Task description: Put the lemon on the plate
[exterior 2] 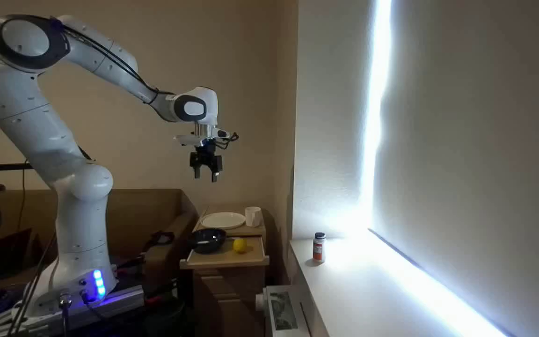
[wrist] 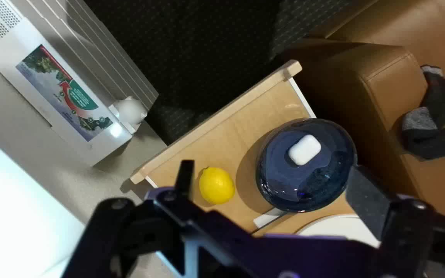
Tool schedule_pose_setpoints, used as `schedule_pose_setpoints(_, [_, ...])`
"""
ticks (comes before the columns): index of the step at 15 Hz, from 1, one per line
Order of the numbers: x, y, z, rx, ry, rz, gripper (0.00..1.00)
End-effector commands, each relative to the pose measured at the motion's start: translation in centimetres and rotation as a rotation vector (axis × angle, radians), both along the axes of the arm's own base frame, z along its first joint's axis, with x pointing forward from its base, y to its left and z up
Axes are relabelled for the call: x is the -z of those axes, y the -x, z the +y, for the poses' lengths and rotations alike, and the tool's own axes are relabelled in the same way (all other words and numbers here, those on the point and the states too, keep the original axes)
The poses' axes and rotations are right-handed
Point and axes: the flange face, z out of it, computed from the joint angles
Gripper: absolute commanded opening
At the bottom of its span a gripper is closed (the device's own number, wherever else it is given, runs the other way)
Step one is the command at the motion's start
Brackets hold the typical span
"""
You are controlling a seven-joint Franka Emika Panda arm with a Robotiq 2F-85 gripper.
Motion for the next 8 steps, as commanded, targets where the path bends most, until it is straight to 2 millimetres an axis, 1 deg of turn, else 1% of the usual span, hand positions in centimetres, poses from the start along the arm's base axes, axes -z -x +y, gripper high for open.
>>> schedule_pose_setpoints(1, [0.0,0.0,0.0,0.000,0.000,0.001,1.00])
schedule_pose_setpoints(2, [0.0,0.0,0.0,0.000,0.000,0.001,1.00])
schedule_pose_setpoints(3, [0.8,-2.2,0.2,0.003,-0.012,0.015,1.00])
schedule_pose_setpoints(4, [2.5,-5.3,0.8,0.034,-0.018,0.028,1.00])
schedule_pose_setpoints(5, [2.7,-6.1,1.5,0.020,-0.048,0.019,1.00])
schedule_pose_setpoints(6, [3.2,-7.4,2.1,0.059,-0.071,0.023,1.00])
schedule_pose_setpoints(8, [4.8,-10.7,3.2,0.109,-0.067,0.034,1.00])
